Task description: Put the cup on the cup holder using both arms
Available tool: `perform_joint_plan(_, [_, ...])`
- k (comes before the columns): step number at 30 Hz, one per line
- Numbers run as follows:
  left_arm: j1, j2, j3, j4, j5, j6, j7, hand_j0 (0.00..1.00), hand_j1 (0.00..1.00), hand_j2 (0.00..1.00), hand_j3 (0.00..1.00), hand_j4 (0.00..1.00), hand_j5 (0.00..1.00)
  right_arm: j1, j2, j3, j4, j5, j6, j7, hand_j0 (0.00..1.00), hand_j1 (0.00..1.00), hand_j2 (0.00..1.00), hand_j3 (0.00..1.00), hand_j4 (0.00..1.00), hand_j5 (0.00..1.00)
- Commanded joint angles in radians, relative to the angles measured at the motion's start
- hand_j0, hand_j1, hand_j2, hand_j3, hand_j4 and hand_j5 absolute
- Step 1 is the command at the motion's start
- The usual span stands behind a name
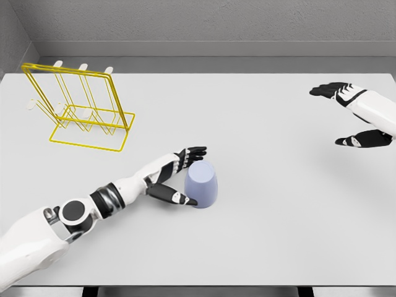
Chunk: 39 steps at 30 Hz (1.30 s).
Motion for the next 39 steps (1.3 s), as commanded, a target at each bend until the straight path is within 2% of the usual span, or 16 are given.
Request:
perform_joint_plan(1, [0.000, -0.003, -0.005, -0.001, -0.001, 0.000, 0.000, 1.00, 1.00, 1.00, 1.00, 1.00, 1.00, 0.000, -0.001, -0.001, 0.000, -0.008, 0.003, -0.001, 1.00, 1.00, 1.00, 1.00, 1.00, 1.00])
perform_joint_plan(14, [0.000, -0.012, -0.006, -0.014, -0.008, -0.004, 0.001, 1.00, 1.00, 1.00, 1.00, 1.00, 1.00, 0.000, -0.001, -0.001, 0.003, -0.008, 0.003, -0.001, 1.00, 1.00, 1.00, 1.00, 1.00, 1.00])
perform_joint_plan(17, [0.000, -0.014, -0.006, -0.015, -0.008, -0.012, 0.001, 0.91, 0.91, 0.91, 0.91, 0.91, 0.91, 0.000, 0.001, -0.001, 0.006, -0.008, 0.003, -0.001, 1.00, 1.00, 1.00, 1.00, 1.00, 1.00])
perform_joint_plan(22, [0.003, -0.029, -0.008, -0.021, -0.014, -0.014, 0.001, 0.88, 0.88, 0.88, 0.88, 0.88, 0.88, 0.000, 0.001, -0.001, 0.006, -0.008, 0.003, -0.001, 1.00, 1.00, 1.00, 1.00, 1.00, 1.00])
perform_joint_plan(32, [0.003, -0.035, -0.005, -0.020, -0.014, -0.044, 0.003, 0.55, 0.55, 0.55, 0.55, 0.55, 0.55, 0.000, 0.001, -0.001, 0.005, -0.008, 0.003, -0.001, 1.00, 1.00, 1.00, 1.00, 1.00, 1.00])
perform_joint_plan(39, [0.002, -0.033, -0.003, -0.020, -0.008, -0.064, 0.005, 0.55, 0.55, 0.55, 0.55, 0.55, 0.55, 0.000, 0.001, -0.001, 0.005, -0.008, 0.003, -0.001, 1.00, 1.00, 1.00, 1.00, 1.00, 1.00])
